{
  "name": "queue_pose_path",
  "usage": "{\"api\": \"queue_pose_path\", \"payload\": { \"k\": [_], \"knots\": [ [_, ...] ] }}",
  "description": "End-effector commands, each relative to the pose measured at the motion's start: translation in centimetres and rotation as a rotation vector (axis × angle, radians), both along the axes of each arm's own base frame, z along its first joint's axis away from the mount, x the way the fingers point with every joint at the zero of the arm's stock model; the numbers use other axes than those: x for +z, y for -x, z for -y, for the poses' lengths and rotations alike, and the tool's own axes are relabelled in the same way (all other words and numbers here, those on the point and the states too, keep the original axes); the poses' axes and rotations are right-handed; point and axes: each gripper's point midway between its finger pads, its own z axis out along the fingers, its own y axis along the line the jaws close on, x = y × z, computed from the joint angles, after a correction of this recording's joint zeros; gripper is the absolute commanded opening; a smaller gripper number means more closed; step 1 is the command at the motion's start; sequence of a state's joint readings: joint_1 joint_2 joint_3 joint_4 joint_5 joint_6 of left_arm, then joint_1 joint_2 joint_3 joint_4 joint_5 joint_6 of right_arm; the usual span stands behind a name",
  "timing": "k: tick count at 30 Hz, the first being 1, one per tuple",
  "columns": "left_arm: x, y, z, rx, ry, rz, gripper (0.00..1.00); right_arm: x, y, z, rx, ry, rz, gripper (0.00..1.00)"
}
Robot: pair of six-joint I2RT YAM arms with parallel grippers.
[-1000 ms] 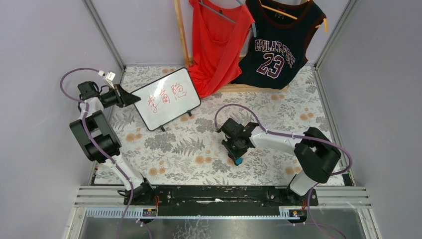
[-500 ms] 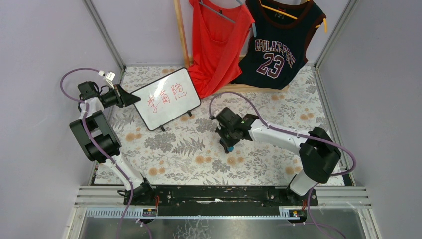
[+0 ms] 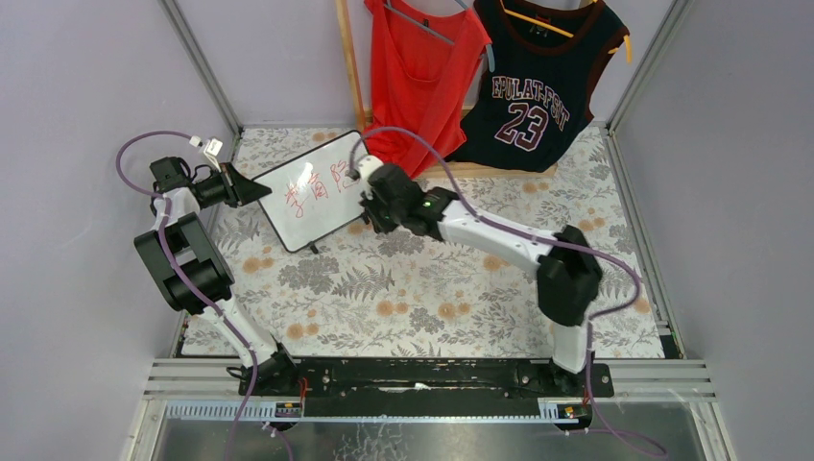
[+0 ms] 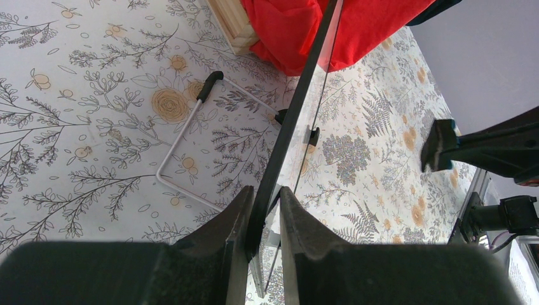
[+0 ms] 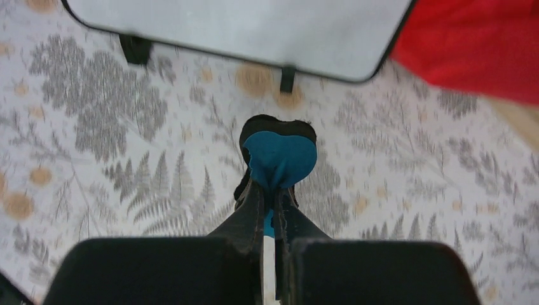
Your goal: Erase the whiteboard
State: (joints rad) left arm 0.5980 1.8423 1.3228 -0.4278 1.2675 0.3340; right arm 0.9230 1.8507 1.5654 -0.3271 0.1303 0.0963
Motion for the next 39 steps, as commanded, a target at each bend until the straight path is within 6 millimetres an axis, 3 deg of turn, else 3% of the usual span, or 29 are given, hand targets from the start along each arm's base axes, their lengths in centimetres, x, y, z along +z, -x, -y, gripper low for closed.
{"api": "queue_pose_path", "payload": {
  "k": [1, 6, 10, 19, 28, 39],
  "knots": [
    [-1.7, 0.0, -0.6, 0.040, -0.035, -0.067, 0.00, 2.7, -4.1, -4.5, -0.005, -0.026, 0.150, 0.00],
    [-1.5, -0.1, -0.7, 0.038, -0.039, -0.068, 0.00, 3.7, -7.1, -7.1, -0.034, -0.046, 0.211, 0.00],
    [-1.3, -0.3, -0.9, 0.037, -0.050, -0.069, 0.00, 4.2, -9.6, -8.0, -0.061, -0.078, 0.234, 0.00],
    [-1.0, -0.4, -0.9, 0.039, -0.042, -0.074, 0.00, 5.4, -15.9, -7.2, -0.123, -0.194, 0.239, 0.00],
    [-1.2, -0.1, -0.5, 0.044, -0.040, -0.084, 0.00, 5.2, -17.6, -6.3, -0.099, -0.200, 0.250, 0.00],
    [-1.4, 0.0, -0.5, 0.048, -0.041, -0.087, 0.00, 3.8, -18.3, -7.5, -0.091, -0.238, 0.227, 0.00]
  ]
}}
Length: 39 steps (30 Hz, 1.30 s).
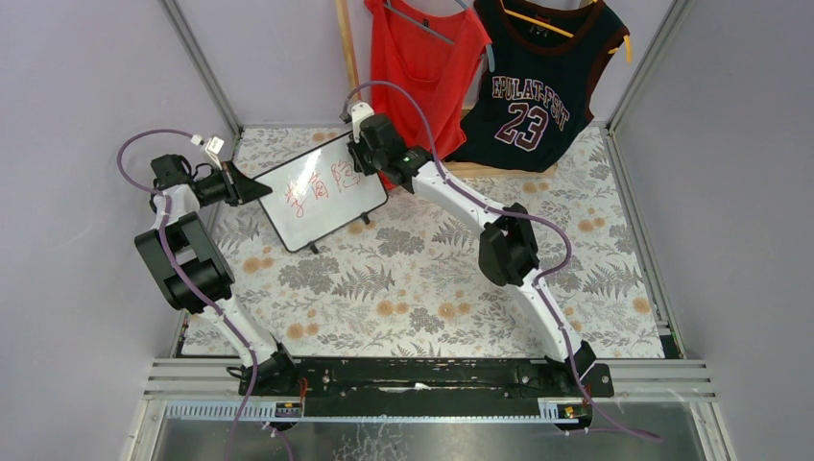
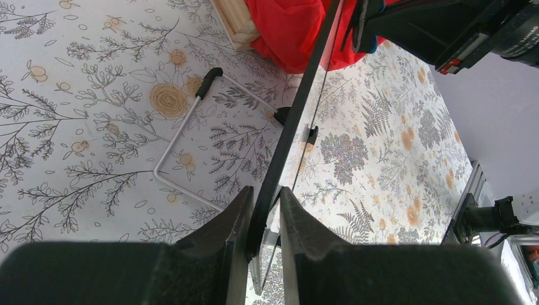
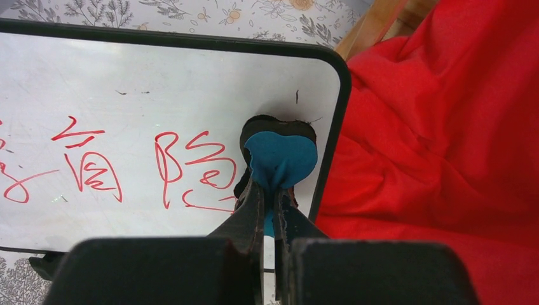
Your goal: Erase the whiteboard
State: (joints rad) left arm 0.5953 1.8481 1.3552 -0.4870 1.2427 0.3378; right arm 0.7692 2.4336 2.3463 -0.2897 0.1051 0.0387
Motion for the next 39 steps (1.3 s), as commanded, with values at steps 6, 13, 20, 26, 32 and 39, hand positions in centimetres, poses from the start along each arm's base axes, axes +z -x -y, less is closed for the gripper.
{"api": "queue_pose_path", "payload": {
  "k": [6, 13, 20, 26, 32, 39],
  "knots": [
    [-1.6, 0.0, -0.3, 0.036, -0.048, -0.051, 0.00, 2.1, -1.6, -1.7, 0.012, -0.091, 0.066, 0.00],
    [-1.8, 0.0, -0.3, 0.036, -0.046, -0.056, 0.00, 1.9, -1.4, -2.5, 0.034, -0.113, 0.059, 0.00],
    [-2.0, -0.1, -0.2, 0.032, -0.042, -0.058, 0.00, 2.2, 0.5, -4.6, 0.091, -0.122, 0.063, 0.00],
    [-2.0, 0.0, -0.1, 0.030, -0.040, -0.061, 0.00, 1.8, 3.2, -7.7, 0.162, -0.134, 0.058, 0.00],
    [-1.8, 0.2, 0.0, 0.029, -0.046, -0.054, 0.00, 1.5, 4.6, -9.2, 0.191, -0.142, 0.055, 0.00],
    [-1.9, 0.4, 0.2, 0.027, -0.044, -0.057, 0.00, 1.2, 3.2, -7.7, 0.131, -0.094, 0.081, 0.00]
  ]
}}
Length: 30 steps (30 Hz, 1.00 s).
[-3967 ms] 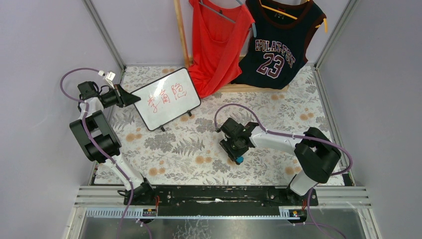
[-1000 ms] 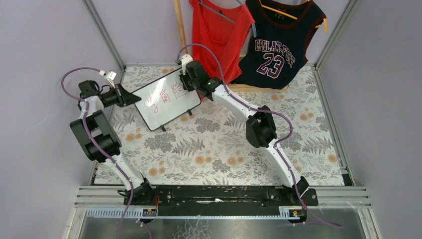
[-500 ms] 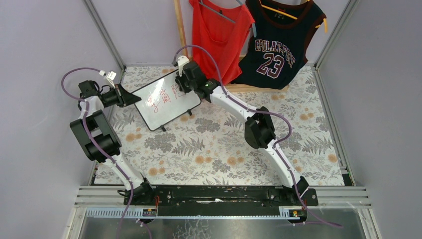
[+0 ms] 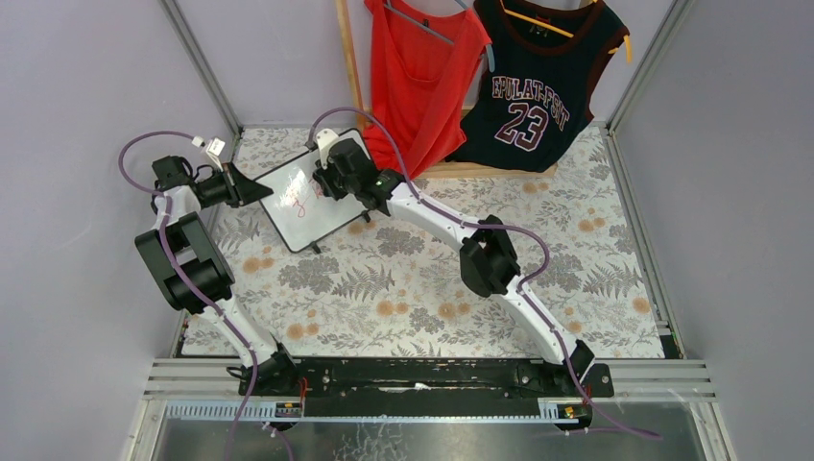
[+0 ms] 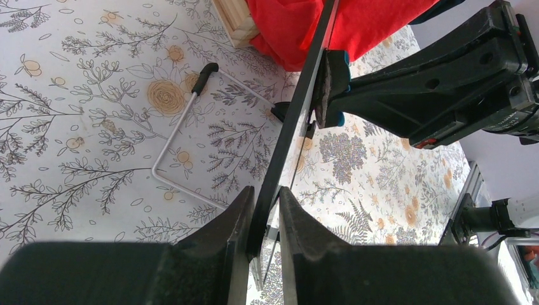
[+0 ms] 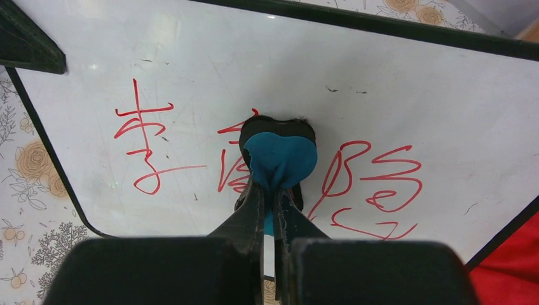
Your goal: Erase the whiteboard
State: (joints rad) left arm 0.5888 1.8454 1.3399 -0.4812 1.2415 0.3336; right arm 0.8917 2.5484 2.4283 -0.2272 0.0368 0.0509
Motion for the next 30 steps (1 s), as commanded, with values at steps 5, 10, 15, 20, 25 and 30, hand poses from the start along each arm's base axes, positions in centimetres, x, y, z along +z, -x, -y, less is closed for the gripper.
{"api": "queue_pose_path", "payload": {
  "k": [5, 10, 15, 20, 25, 30],
  "knots": [
    [-1.8, 0.4, 0.0, 0.030, -0.048, -0.051, 0.00, 3.7, -4.6, 3.4, -0.128, -0.034, 0.083, 0.00],
    [-1.6, 0.4, -0.1, 0.032, -0.051, -0.048, 0.00, 4.3, -6.3, 5.7, -0.177, -0.025, 0.096, 0.00],
    [-1.6, 0.4, -0.1, 0.031, -0.051, -0.048, 0.00, 4.6, -7.5, 7.1, -0.210, -0.004, 0.118, 0.00],
    [-1.6, 0.4, -0.1, 0.031, -0.052, -0.047, 0.00, 4.8, -7.6, 7.3, -0.207, -0.014, 0.114, 0.00],
    [-1.6, 0.5, -0.1, 0.030, -0.050, -0.048, 0.00, 4.9, -6.5, 5.9, -0.154, -0.048, 0.086, 0.00],
    [-1.8, 0.6, 0.0, 0.029, -0.051, -0.050, 0.00, 5.7, -4.3, 3.2, -0.066, -0.072, 0.097, 0.00]
  ]
}}
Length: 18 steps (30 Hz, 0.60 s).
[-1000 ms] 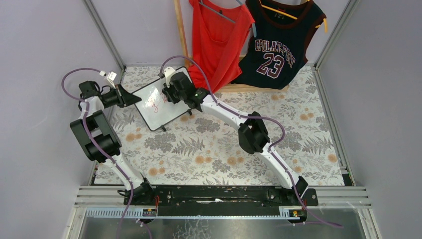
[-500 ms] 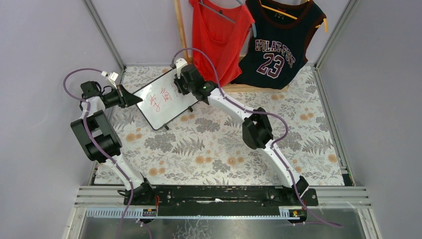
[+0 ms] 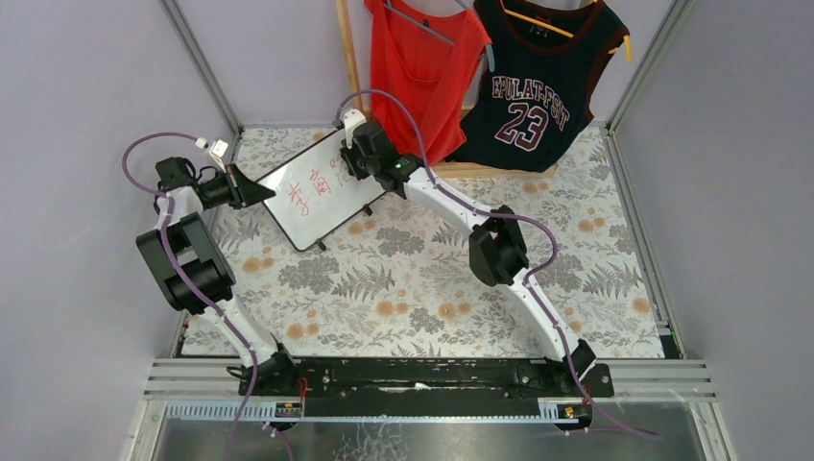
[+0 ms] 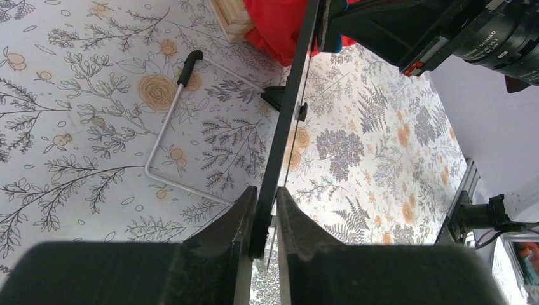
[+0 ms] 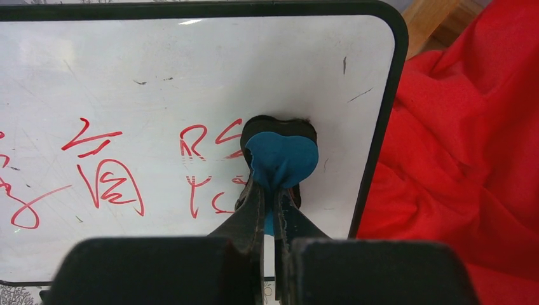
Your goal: Erase the whiteboard
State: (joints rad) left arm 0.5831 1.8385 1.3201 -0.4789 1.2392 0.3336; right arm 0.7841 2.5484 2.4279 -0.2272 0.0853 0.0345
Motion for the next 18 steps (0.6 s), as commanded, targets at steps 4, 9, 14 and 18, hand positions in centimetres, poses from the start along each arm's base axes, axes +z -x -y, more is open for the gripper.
{"api": "queue_pose_path", "payload": {
  "k": [4, 9, 14, 18],
  "knots": [
    [-1.4, 0.4, -0.3, 0.032, -0.054, -0.039, 0.00, 6.9, 3.3, -4.4, 0.136, -0.111, 0.107, 0.00],
    [-1.2, 0.6, -0.1, 0.025, -0.055, -0.029, 0.00, 7.6, 4.1, -5.4, 0.180, -0.137, 0.111, 0.00],
    [-1.0, 0.7, 0.0, 0.005, -0.061, -0.016, 0.00, 7.6, 4.1, -5.6, 0.183, -0.137, 0.121, 0.00],
    [-0.7, 0.9, 0.2, -0.027, -0.059, -0.004, 0.00, 7.0, 3.1, -5.1, 0.154, -0.101, 0.156, 0.00]
  ]
}}
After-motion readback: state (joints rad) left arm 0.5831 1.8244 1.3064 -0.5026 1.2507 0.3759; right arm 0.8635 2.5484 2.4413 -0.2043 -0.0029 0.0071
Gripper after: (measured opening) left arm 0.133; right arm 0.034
